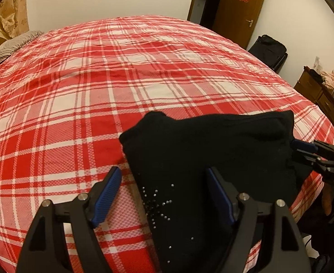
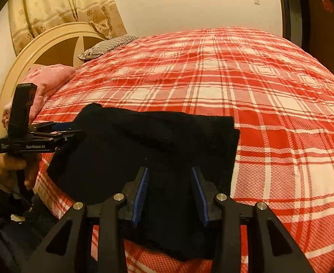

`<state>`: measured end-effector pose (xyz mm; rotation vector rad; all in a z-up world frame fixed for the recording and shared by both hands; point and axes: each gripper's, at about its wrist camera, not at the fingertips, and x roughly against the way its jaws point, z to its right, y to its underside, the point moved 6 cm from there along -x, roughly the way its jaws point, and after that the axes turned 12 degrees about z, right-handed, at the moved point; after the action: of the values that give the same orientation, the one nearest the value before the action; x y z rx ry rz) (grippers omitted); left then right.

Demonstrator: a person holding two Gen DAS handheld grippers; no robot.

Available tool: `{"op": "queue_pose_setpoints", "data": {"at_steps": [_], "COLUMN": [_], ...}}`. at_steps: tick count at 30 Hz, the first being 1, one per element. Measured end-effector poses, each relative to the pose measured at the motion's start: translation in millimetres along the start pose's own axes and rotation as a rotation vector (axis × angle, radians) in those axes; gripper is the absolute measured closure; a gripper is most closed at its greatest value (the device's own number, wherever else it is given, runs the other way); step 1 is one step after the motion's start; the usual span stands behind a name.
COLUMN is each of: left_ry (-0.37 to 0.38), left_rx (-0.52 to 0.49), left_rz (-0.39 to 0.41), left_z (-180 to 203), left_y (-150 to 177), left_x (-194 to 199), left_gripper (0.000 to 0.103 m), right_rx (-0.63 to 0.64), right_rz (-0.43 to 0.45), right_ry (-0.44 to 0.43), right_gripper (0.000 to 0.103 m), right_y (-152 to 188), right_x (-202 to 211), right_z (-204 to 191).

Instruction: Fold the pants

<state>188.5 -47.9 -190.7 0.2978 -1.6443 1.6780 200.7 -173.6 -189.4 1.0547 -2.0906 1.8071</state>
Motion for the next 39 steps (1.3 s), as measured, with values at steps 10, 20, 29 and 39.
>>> {"op": "queue_pose_setpoints", "data": {"at_steps": [10,20,29,39], "left_ry": [-0.012,-0.021,-0.008,0.004], "left_rx": [0.009,-0.06,-0.043,-0.045], "left_rz": [-0.008,-0.022,-0.024,-0.017], "left_z": [-7,6,4,5], "left_y": [19,26,28,27], "left_x": [5,3,2,0], "left_gripper": [0.009,0.008,0.007,0.006], "right_rx": [-0.064,-0.07,-0.105,-0.3], "right_rz": [0.092,-0.022,0.062,0.014], "right_ry": [0.052,0.033,0.051,0.066], "right_gripper": [0.056,0.052,0.052,0.052], "right_y": [-20,-36,-34,1], "right_x": [12,-42,-5,0], "right_z": [13,12,22,65]}}
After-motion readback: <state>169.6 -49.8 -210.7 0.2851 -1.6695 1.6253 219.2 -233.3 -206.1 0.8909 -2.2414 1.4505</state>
